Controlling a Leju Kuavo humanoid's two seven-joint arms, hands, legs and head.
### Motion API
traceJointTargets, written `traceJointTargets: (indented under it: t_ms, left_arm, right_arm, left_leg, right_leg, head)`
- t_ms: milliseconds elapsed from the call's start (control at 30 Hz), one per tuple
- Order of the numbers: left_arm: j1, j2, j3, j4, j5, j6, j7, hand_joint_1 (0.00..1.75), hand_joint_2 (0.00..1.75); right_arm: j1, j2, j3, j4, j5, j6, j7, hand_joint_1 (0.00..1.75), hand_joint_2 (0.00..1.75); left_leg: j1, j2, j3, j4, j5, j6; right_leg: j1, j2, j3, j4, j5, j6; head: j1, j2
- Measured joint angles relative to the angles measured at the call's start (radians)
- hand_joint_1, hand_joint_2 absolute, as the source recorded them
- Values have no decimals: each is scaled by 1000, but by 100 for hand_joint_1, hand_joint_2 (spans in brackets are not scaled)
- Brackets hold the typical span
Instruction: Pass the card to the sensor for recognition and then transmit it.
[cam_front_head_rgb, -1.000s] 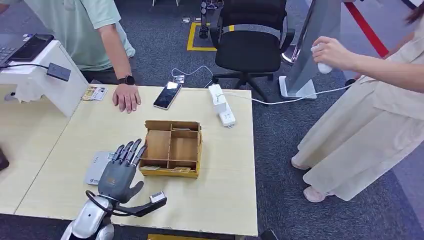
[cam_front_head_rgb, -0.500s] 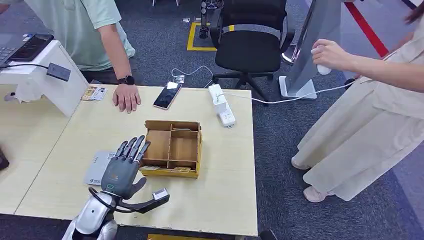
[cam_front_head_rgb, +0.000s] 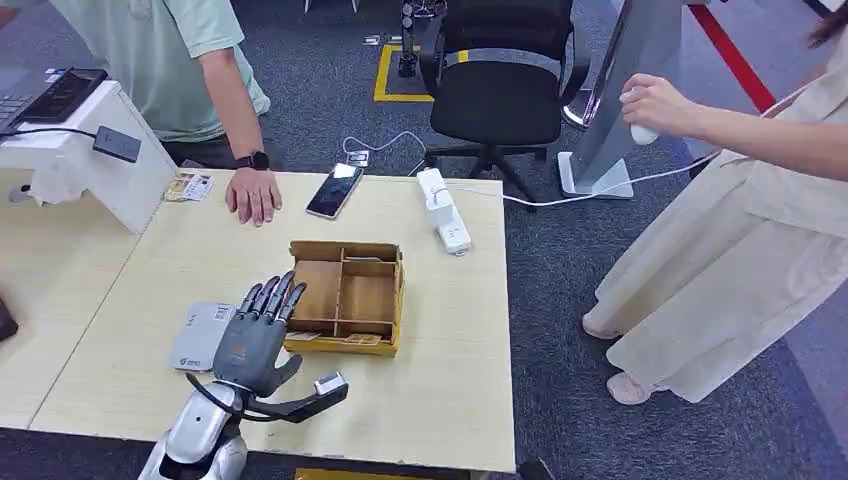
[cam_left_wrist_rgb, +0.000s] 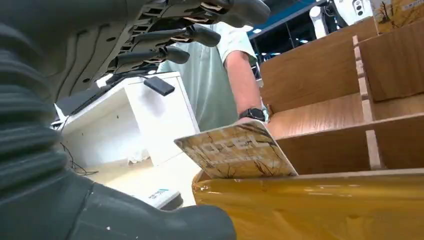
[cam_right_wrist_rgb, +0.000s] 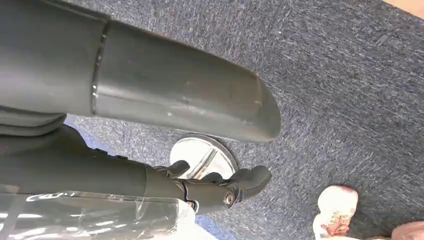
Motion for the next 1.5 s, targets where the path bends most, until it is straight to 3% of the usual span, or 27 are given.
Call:
traceJointTargets:
  t_ms: [600, 633, 667, 700, 733, 1500]
  left_arm:
    - [-13, -15, 0, 18, 0, 0, 0, 0, 175]
    - [-14, -15, 0, 18, 0, 0, 0, 24, 175]
    - [-15, -15, 0, 18, 0, 1, 0, 82, 175]
    - [-16, -15, 0, 18, 0, 1, 0, 159, 175]
    - [-16, -15, 0, 18, 0, 1, -1, 171, 175]
    - [-17, -15, -19, 41, 22, 2, -34, 175, 175]
  right_arm:
    - [-2, 0, 0, 4, 0, 0, -1, 0, 0]
    - [-3, 0, 0, 4, 0, 0, -1, 0, 0]
    - [-3, 0, 0, 4, 0, 0, -1, 0, 0]
    - [-3, 0, 0, 4, 0, 0, -1, 0, 0]
    - [-3, 0, 0, 4, 0, -1, -1, 0, 0]
    - [-8, -4, 6, 9, 0, -13, 11, 0, 0]
  left_leg:
    - [0, 0, 0, 0, 0, 0]
    - [0, 0, 0, 0, 0, 0]
    - [0, 0, 0, 0, 0, 0]
    - [0, 0, 0, 0, 0, 0]
    - [0, 0, 0, 0, 0, 0]
    - [0, 0, 0, 0, 0, 0]
  right_leg:
    - [0, 0, 0, 0, 0, 0]
    - [0, 0, 0, 0, 0, 0]
    - [0, 0, 0, 0, 0, 0]
    - [0, 0, 0, 0, 0, 0]
    - [0, 0, 0, 0, 0, 0]
    - [0, 0, 0, 0, 0, 0]
  head:
    - [0, 0]
    - [0, 0]
    - [0, 0]
    - [0, 0]
    - [0, 0]
    - [0, 0]
